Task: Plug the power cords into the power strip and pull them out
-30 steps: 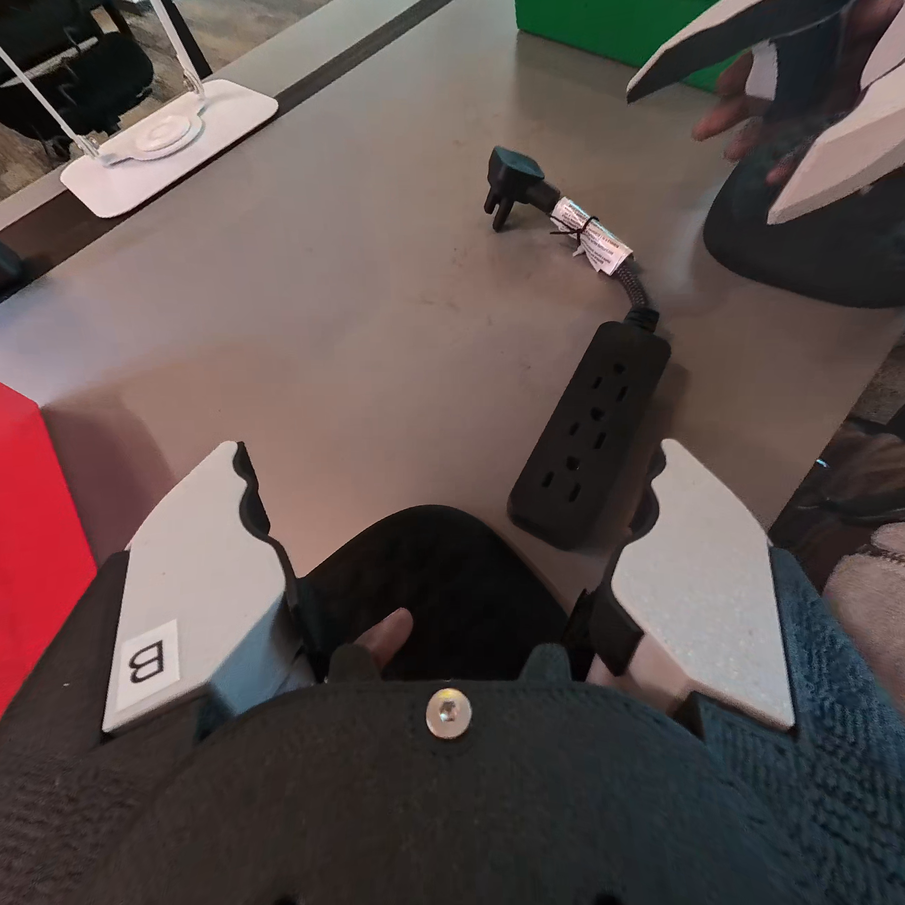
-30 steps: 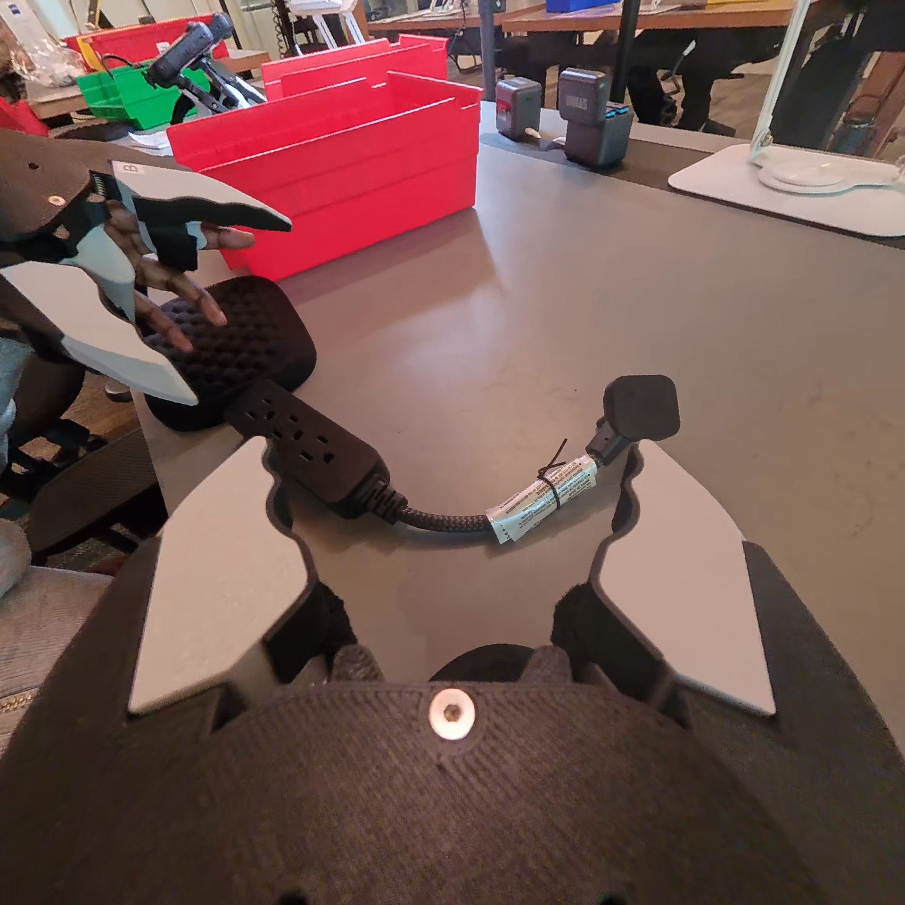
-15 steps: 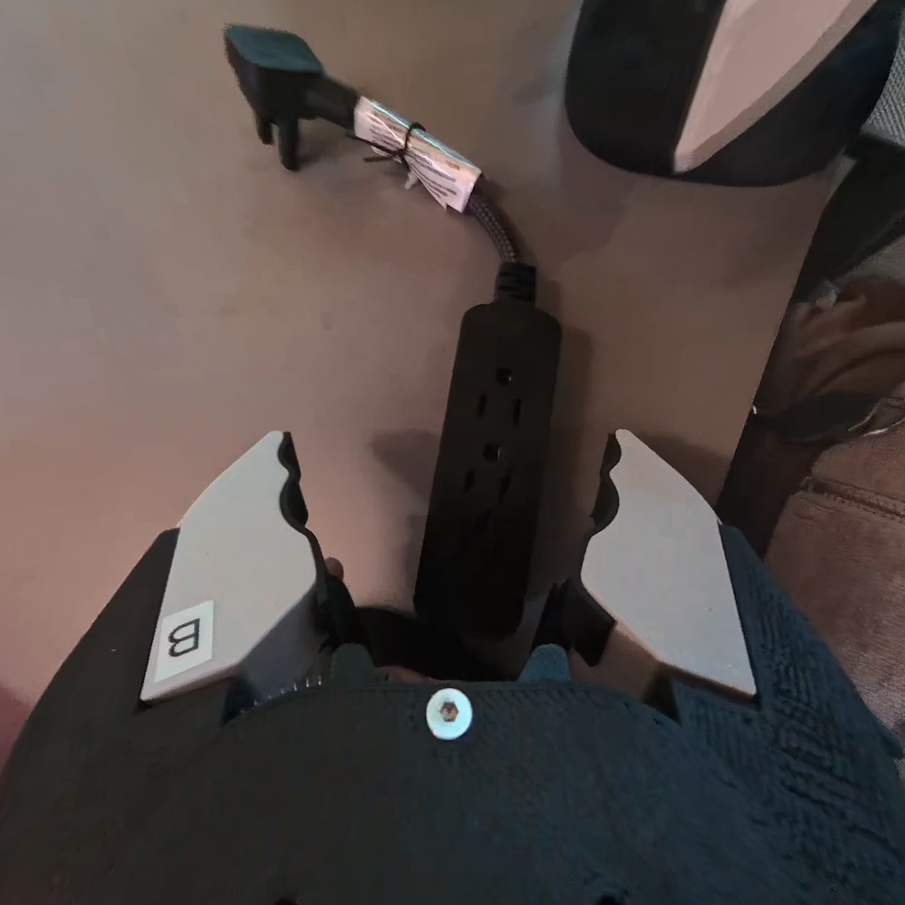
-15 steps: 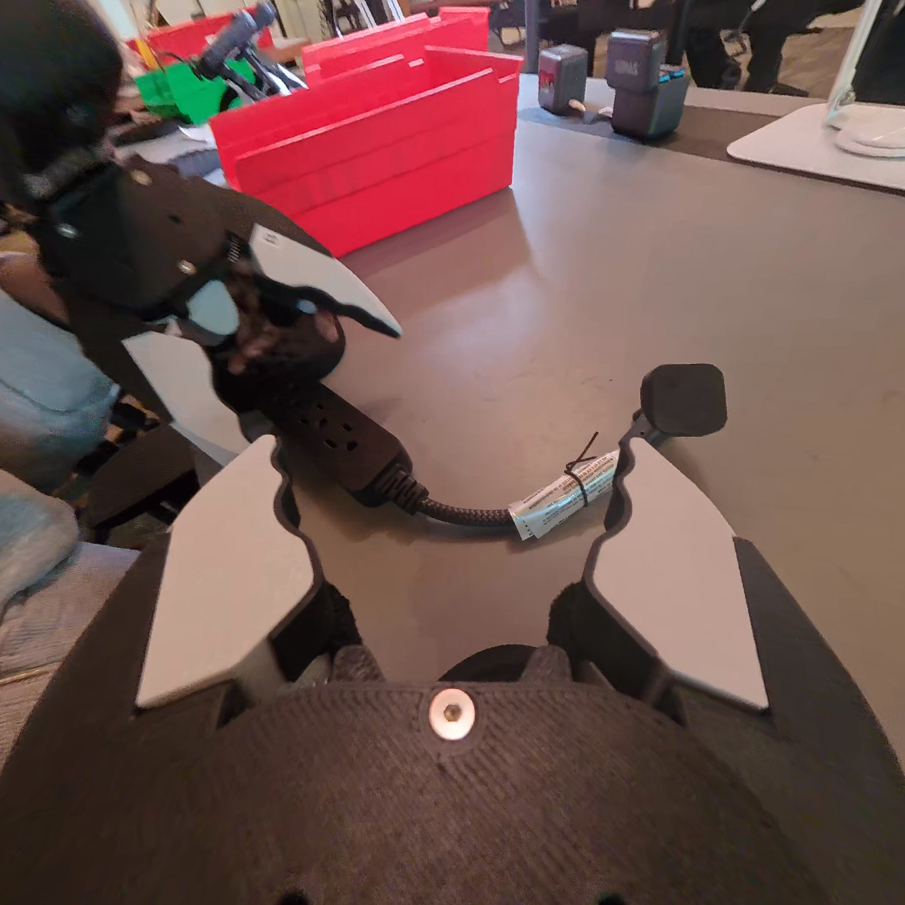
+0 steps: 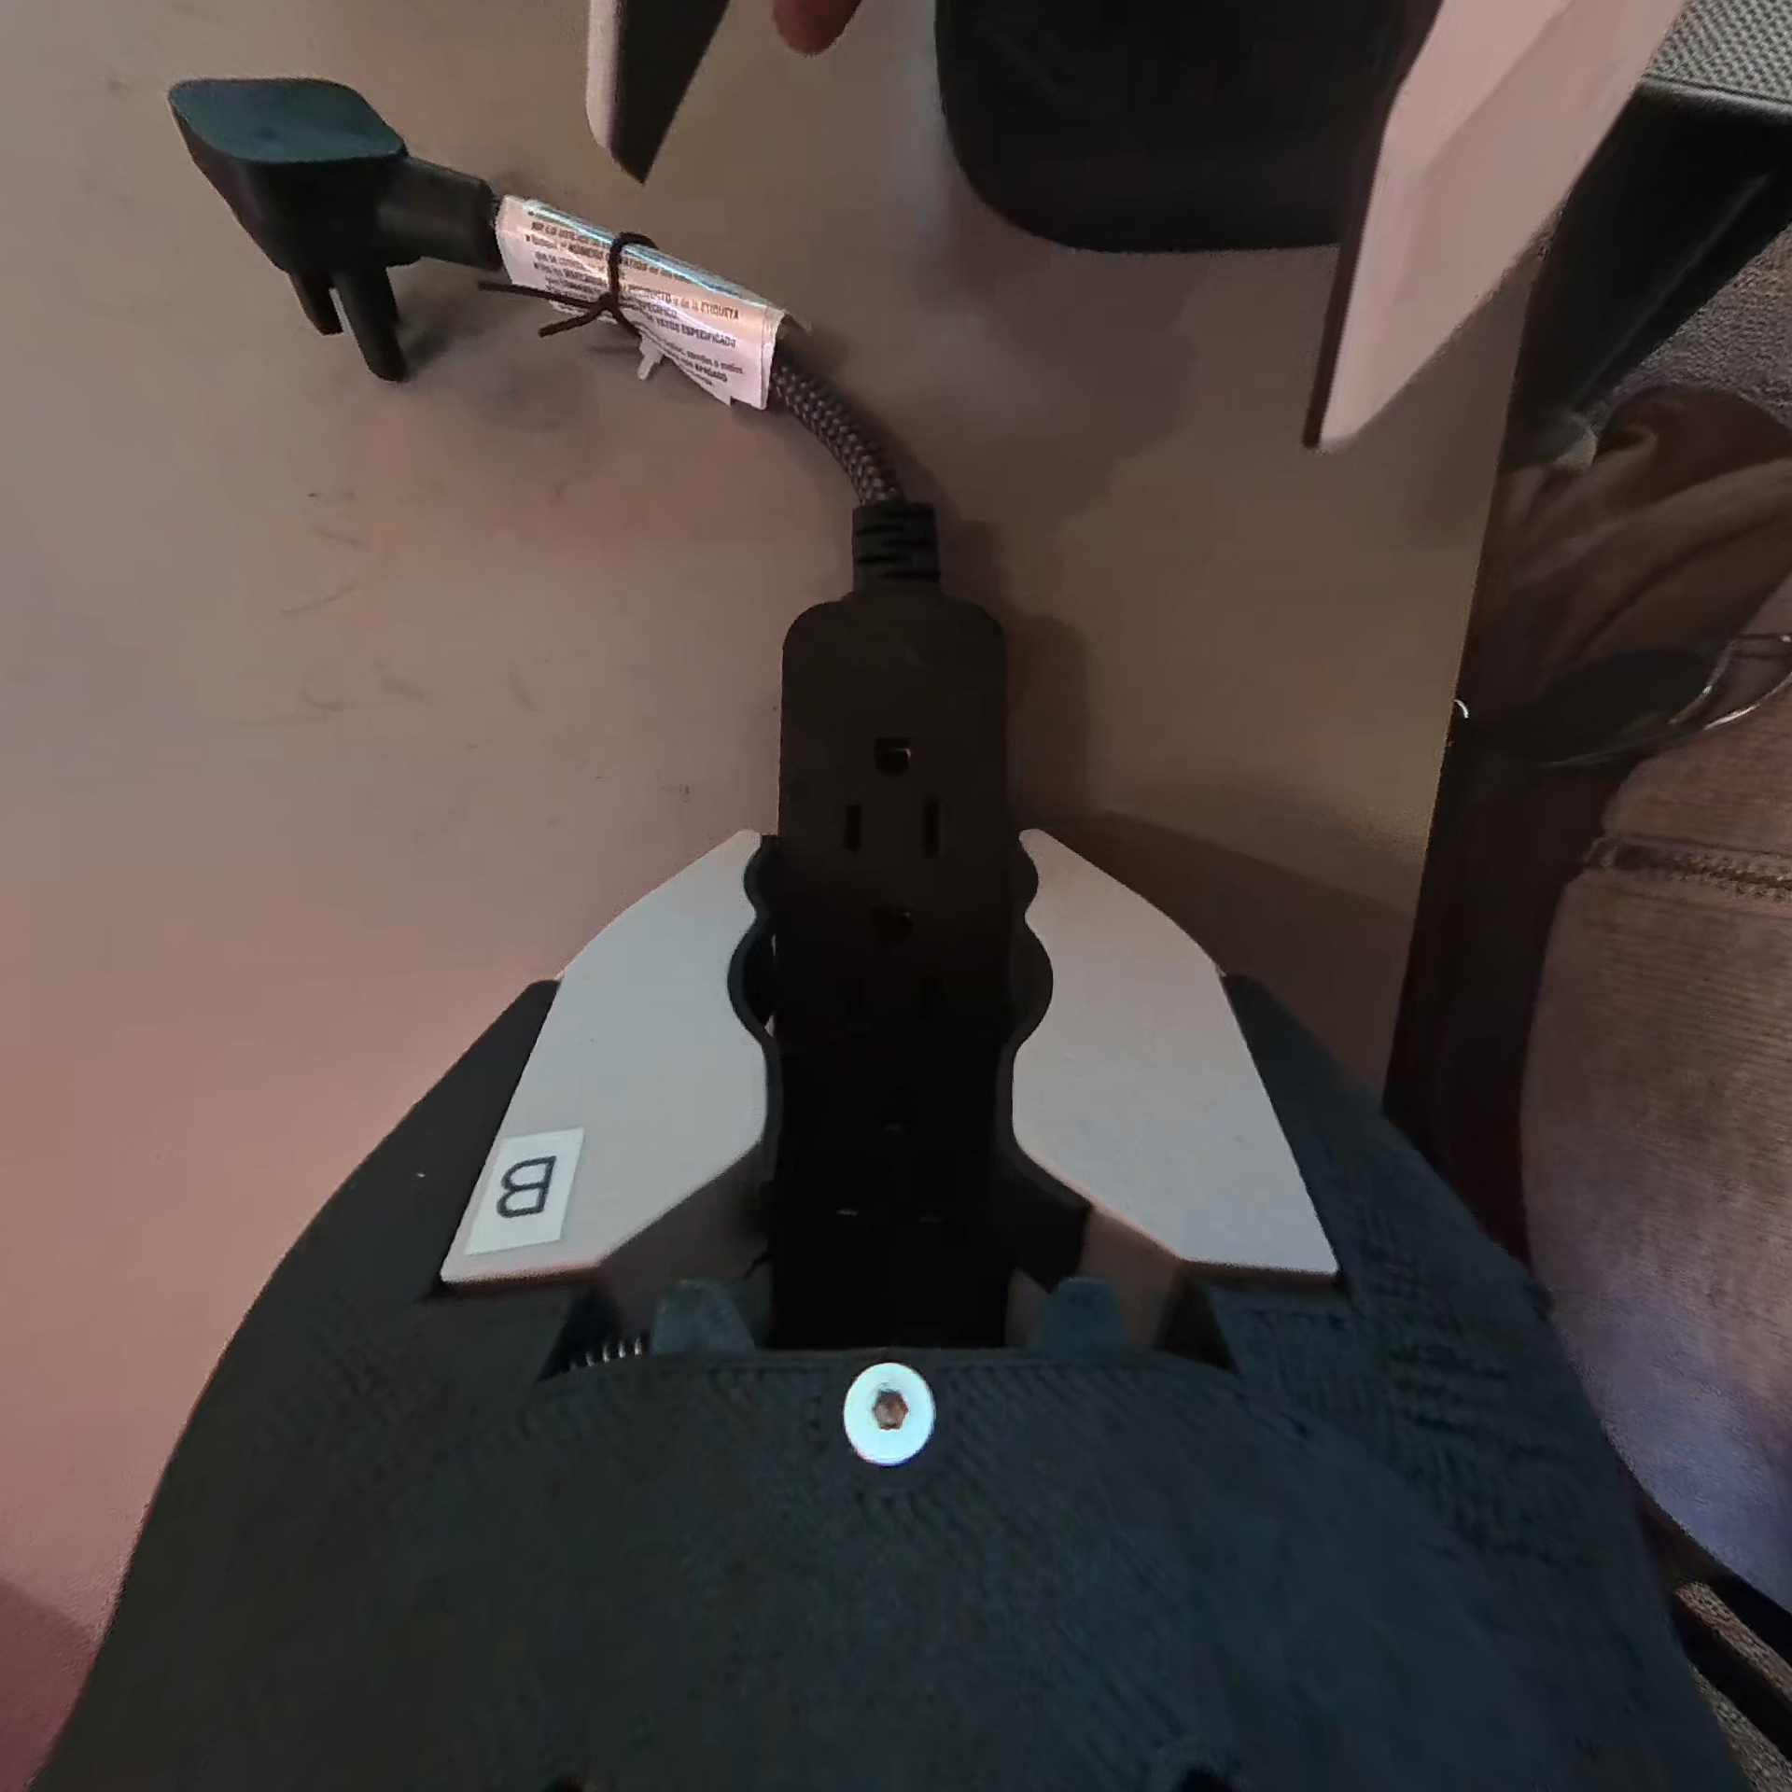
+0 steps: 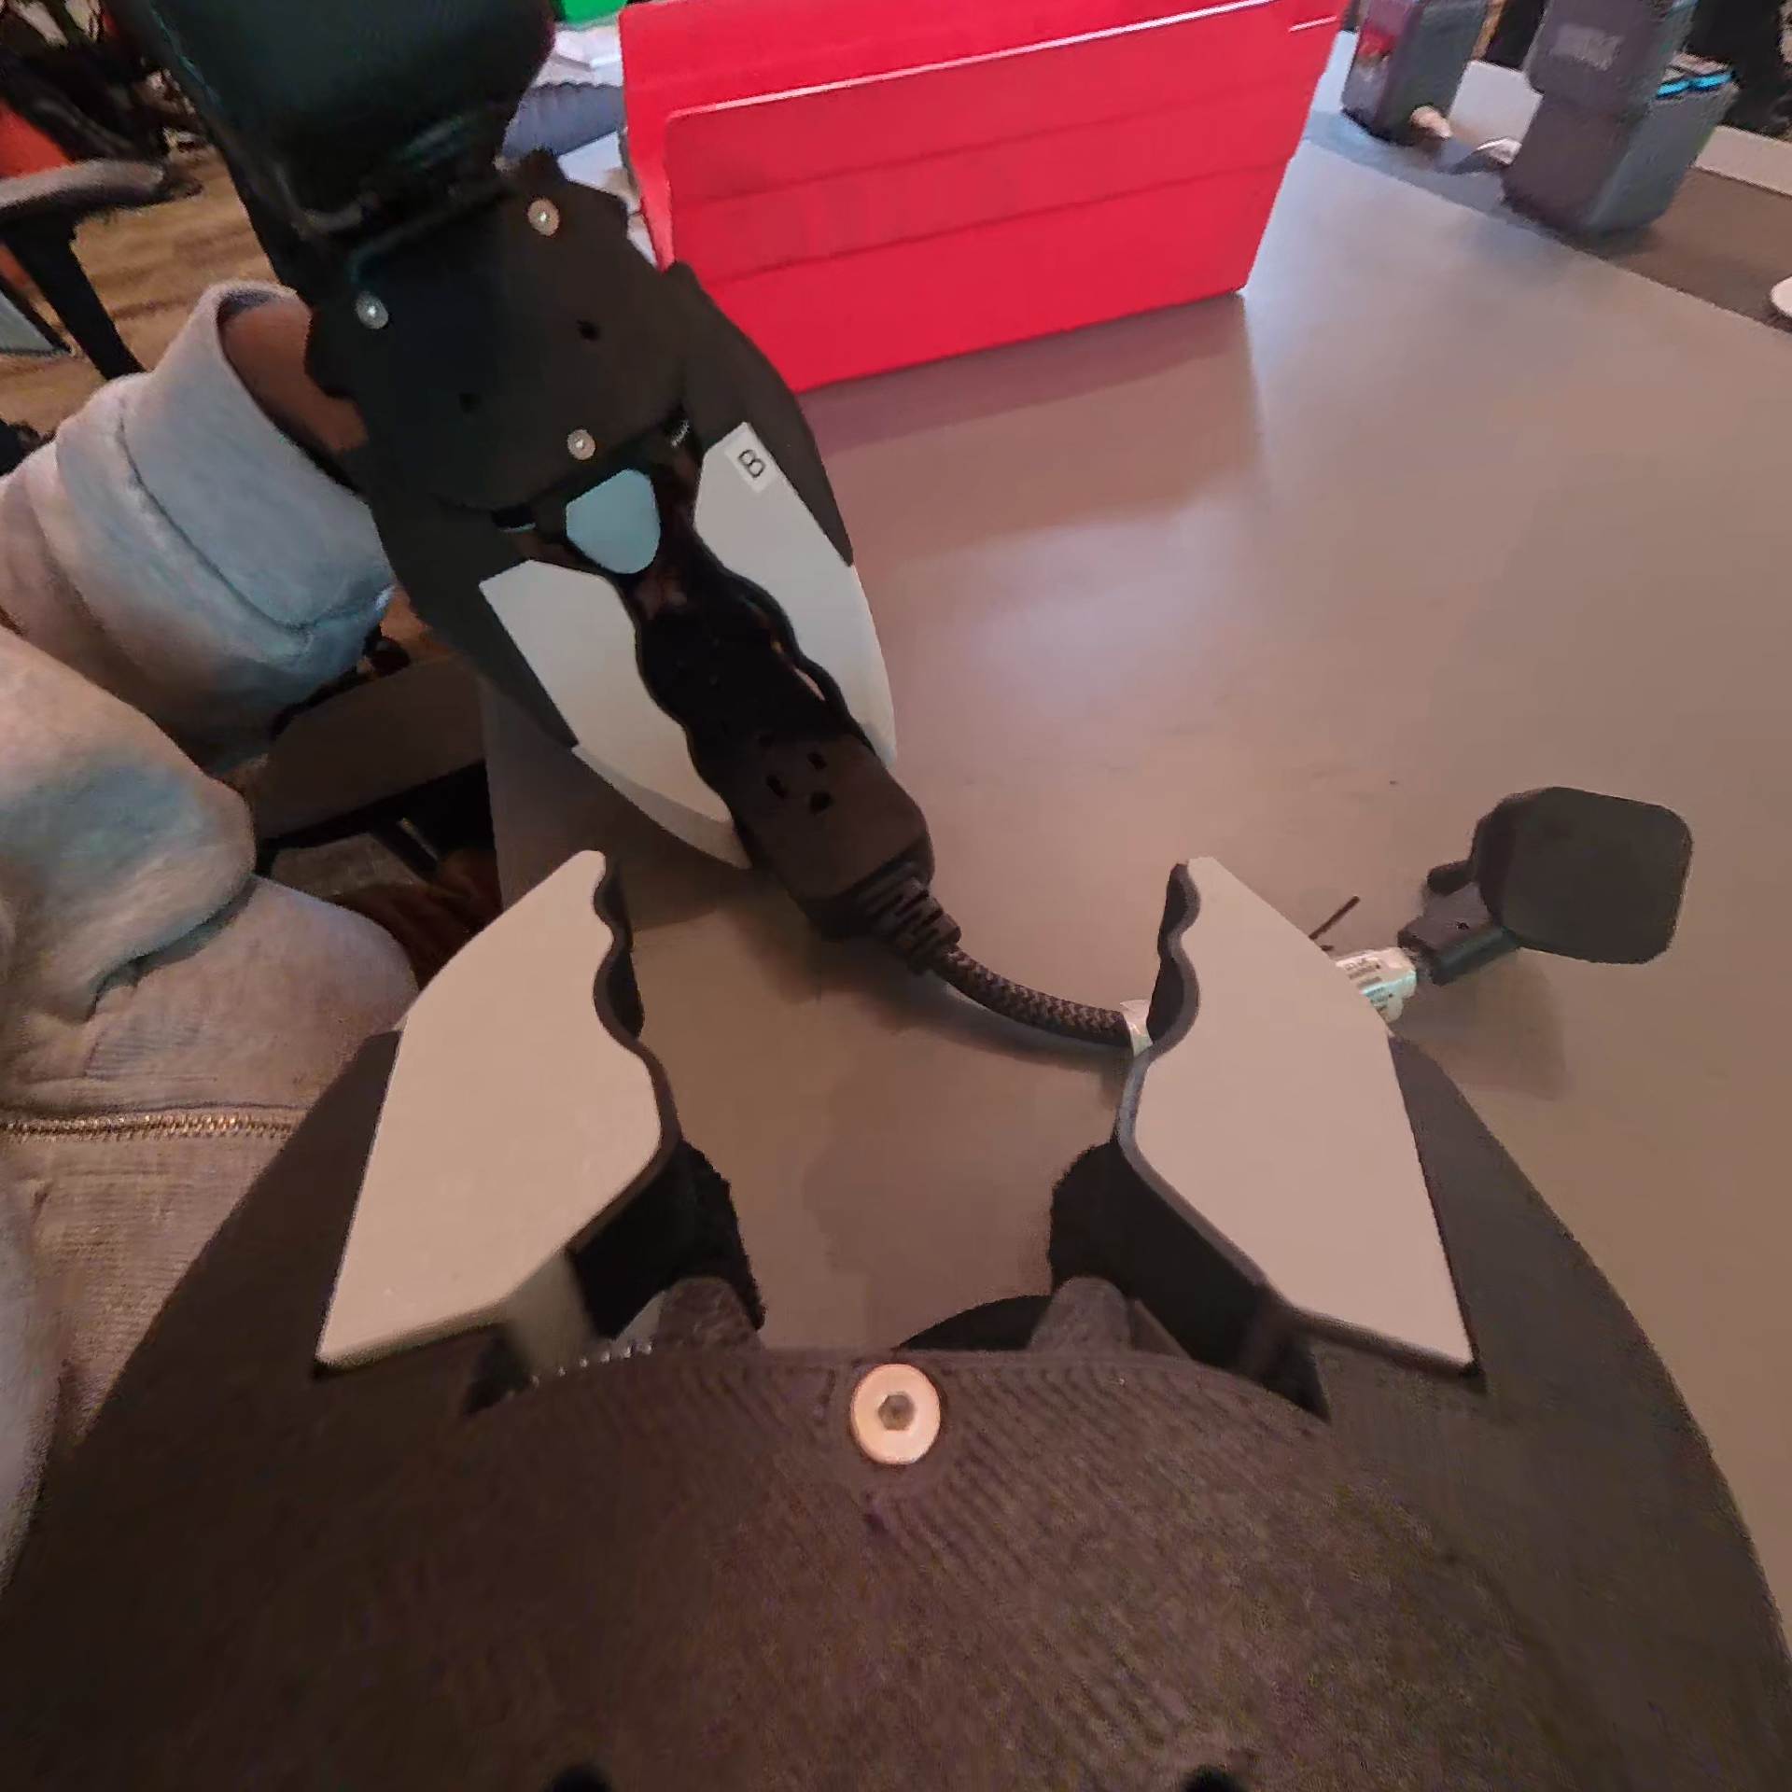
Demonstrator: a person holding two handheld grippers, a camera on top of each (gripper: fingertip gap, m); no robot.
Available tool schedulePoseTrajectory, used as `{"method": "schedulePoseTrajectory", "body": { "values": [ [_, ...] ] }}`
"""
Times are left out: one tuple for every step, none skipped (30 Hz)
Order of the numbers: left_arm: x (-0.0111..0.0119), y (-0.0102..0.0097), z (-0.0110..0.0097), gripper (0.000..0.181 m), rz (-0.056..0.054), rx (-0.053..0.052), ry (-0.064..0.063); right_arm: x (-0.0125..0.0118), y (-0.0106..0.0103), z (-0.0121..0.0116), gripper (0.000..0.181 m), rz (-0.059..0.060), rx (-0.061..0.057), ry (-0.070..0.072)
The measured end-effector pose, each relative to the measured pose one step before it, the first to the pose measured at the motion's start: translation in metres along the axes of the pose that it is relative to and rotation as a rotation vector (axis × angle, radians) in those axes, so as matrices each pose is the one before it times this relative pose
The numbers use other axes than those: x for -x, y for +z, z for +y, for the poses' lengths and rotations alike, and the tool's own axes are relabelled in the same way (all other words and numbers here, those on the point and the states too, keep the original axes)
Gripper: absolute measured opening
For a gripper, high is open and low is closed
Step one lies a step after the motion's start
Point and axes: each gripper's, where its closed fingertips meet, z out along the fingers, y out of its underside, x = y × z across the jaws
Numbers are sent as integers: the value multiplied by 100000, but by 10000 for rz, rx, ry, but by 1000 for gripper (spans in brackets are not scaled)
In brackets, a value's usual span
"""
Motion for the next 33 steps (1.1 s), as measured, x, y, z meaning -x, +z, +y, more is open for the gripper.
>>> {"method": "schedulePoseTrajectory", "body": {
  "values": [
    [11,-5,4,44,27,-10,52,202,84,86,104,-49,82,-167],
    [24,1,11,44,35,8,39,202,79,52,103,-43,71,-176],
    [21,-1,2,44,17,1,60,207,101,57,100,-52,93,-178],
    [43,-5,-15,44,-12,-27,95,231,150,109,97,-77,167,-195],
    [39,-6,-19,44,-17,-38,80,303,235,151,94,-144,255,-260],
    [6,-14,11,44,2,-12,19,367,302,129,92,-205,303,-363],
    [-2,-19,33,44,27,-2,-15,251,370,48,91,-173,292,-486],
    [20,-16,17,44,26,-10,-28,47,423,-62,90,-98,235,-594],
    [53,-21,27,44,3,2,-14,-56,473,-86,88,-139,182,-586],
    [17,-96,84,45,21,37,70,-44,487,-34,84,-282,161,-405],
    [-1,-229,83,58,11,-10,127,-30,462,31,82,-404,197,-126],
    [158,-401,-79,77,-96,-148,22,-20,411,24,82,-460,227,57],
    [231,-577,-245,88,-101,-301,-186,-40,387,-59,83,-416,191,74],
    [196,-685,-350,93,-9,-413,-304,-26,411,-110,85,-341,144,4],
    [143,-729,-354,95,68,-452,-306,21,479,-66,86,-282,154,-78],
    [164,-711,-271,95,52,-436,-241,36,553,65,87,-222,227,-134],
    [319,-648,-136,95,-60,-396,-198,2,639,222,86,-140,303,-162],
    [492,-554,2,95,-179,-321,-197,-31,687,369,86,-60,370,-188],
    [532,-441,147,95,-210,-236,-176,-17,686,444,84,-35,375,-215],
    [444,-328,232,95,-157,-197,-141,166,502,-102,80,-159,-22,-85],
    [288,-227,212,95,-81,-212,-133,99,279,-494,62,-148,-350,70],
    [175,-174,96,95,-36,-240,-120,-122,200,-127,52,3,-173,27],
    [126,-177,-122,95,-31,-242,-117,-12,59,-71,47,-54,-170,-17],
    [125,-194,-232,95,-68,-215,-60,-27,-24,8,47,18,-117,-86],
    [131,-138,-187,95,-93,-160,-14,-38,-59,19,46,57,-98,-102],
    [51,-61,-59,95,-28,-74,-15,-8,-32,-1,46,71,-99,-94],
    [-22,24,58,95,34,13,-22,-29,-36,-24,46,90,-88,-104],
    [37,66,118,95,-17,52,-29,-47,-39,-16,46,128,-47,-106],
    [75,86,129,95,-61,65,-15,-103,-44,-7,46,175,-4,-124],
    [5,63,109,95,-35,60,30,-113,-58,-13,46,202,12,-163],
    [-46,38,65,95,-13,38,68,-149,-66,-39,46,227,2,-184],
    [0,21,37,95,-48,11,65,-186,-113,-97,46,240,-42,-161],
    [22,-17,-3,95,-56,-18,40,-220,-192,-207,46,215,-122,-95]
  ]
}}
